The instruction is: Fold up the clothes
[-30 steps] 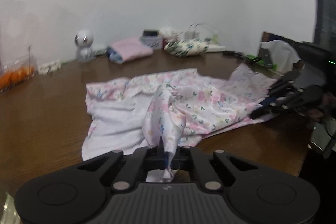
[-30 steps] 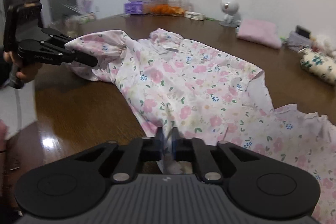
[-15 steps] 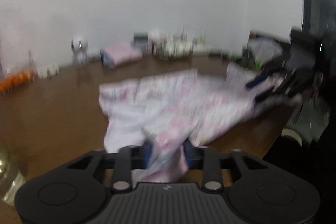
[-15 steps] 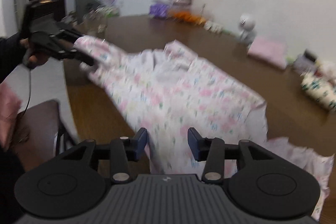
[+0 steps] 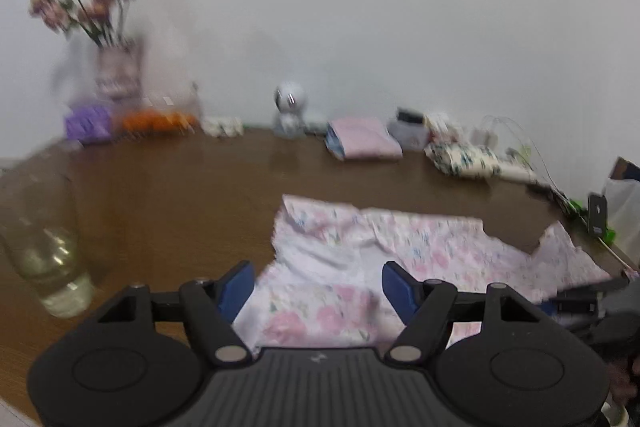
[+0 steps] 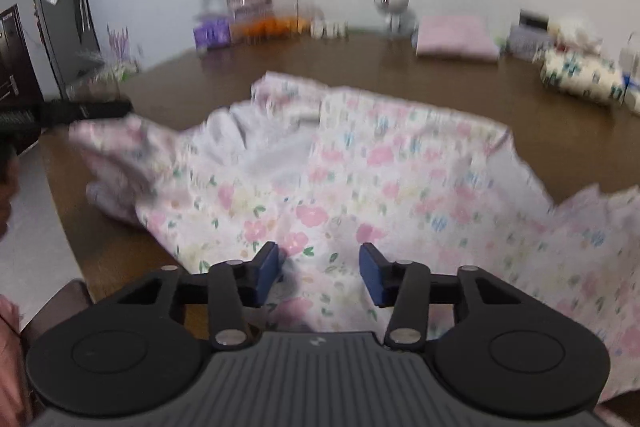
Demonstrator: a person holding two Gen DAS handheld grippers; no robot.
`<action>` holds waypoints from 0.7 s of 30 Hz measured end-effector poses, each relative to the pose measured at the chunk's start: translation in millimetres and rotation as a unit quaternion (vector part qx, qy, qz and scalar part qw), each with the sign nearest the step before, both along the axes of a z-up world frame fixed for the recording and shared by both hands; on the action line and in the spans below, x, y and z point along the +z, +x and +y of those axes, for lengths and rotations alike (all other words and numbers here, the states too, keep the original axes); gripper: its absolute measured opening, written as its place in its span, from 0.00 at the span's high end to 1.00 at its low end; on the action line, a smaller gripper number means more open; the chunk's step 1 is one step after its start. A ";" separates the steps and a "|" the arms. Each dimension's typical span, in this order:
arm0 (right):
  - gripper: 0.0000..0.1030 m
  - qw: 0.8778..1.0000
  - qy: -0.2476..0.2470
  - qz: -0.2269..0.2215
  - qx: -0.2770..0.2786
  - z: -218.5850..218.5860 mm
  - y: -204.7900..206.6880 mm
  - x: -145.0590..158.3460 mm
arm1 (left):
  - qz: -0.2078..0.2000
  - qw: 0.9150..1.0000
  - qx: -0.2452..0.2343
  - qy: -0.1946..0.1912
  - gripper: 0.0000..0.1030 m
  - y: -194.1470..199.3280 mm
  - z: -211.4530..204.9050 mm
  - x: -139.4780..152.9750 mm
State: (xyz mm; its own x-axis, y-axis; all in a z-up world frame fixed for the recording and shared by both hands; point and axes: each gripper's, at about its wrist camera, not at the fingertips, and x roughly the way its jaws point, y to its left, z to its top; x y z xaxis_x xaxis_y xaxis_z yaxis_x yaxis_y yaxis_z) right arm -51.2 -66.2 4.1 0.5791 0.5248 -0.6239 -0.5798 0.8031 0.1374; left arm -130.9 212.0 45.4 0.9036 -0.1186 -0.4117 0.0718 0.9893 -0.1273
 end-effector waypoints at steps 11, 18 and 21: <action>0.50 0.999 -0.016 -0.015 0.029 -1.3 -19.0 -6.2 | 0.052 0.996 -0.046 -0.061 0.36 -10.2 -52.6 -40.8; 0.47 0.998 -0.020 -0.016 0.052 -4.7 -29.3 -4.1 | 0.066 0.998 0.001 -0.025 0.37 11.8 -42.8 -54.9; 0.47 0.998 0.000 -0.019 0.056 -10.8 -33.0 2.0 | 0.072 0.997 0.018 -0.007 0.36 20.6 -43.0 -55.1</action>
State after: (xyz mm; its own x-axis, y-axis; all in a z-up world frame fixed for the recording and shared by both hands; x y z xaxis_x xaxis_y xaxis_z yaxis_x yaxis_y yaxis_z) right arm -84.2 -77.0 6.1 0.5405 0.5874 -0.6023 -0.6708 0.7330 0.1129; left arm -110.3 169.0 -9.7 0.8386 -0.0940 -0.5366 0.0162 0.9889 -0.1479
